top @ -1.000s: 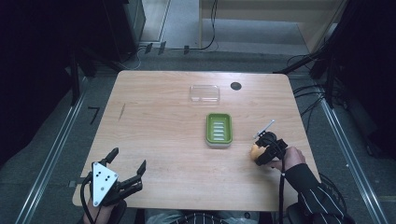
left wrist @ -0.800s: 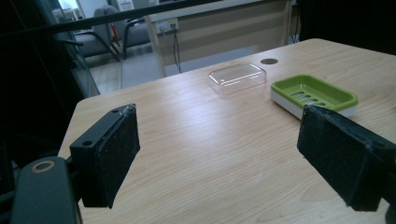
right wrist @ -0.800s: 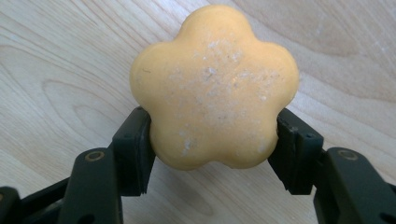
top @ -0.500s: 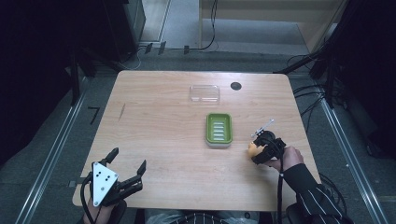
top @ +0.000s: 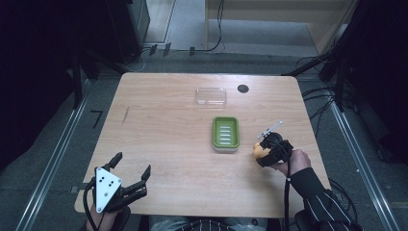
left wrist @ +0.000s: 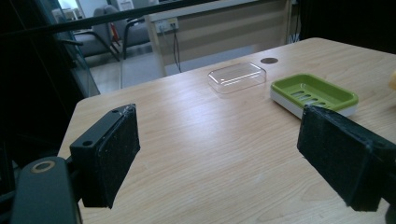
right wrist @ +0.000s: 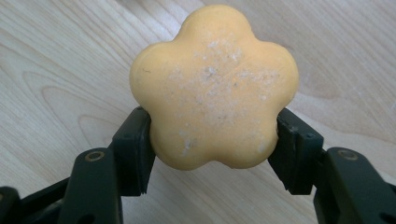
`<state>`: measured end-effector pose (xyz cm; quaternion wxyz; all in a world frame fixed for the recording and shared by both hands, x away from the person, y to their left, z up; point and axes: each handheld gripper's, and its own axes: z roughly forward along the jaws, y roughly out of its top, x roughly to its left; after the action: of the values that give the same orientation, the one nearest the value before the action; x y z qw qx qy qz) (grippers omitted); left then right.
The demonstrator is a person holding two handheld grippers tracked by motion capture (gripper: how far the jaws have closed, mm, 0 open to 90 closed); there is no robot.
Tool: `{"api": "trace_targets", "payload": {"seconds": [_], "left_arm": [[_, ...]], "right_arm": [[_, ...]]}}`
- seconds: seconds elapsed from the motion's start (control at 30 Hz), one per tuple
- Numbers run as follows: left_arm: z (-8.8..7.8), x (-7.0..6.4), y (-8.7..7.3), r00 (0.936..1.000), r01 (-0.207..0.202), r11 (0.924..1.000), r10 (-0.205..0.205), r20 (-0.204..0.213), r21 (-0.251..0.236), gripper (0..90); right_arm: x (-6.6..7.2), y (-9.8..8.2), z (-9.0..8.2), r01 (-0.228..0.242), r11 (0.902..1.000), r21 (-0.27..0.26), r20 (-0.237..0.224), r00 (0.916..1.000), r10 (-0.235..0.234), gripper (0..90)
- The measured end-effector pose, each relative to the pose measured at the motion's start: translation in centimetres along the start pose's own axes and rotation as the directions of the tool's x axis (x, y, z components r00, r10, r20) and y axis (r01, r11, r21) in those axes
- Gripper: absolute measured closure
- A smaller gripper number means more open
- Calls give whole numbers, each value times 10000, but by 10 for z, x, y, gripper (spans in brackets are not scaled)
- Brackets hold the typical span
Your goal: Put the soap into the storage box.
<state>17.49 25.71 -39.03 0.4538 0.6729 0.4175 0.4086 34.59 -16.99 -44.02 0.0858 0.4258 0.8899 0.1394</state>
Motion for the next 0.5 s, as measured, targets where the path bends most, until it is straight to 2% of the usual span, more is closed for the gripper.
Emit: {"api": "trace_targets", "payload": {"seconds": [0.5], "left_arm": [[0, 0, 0, 10000, -4, 10000, 4, 22, 6, 135]], "right_arm": [[4, 8, -1, 212, 9993, -294, 43, 9998, -211, 402]]}}
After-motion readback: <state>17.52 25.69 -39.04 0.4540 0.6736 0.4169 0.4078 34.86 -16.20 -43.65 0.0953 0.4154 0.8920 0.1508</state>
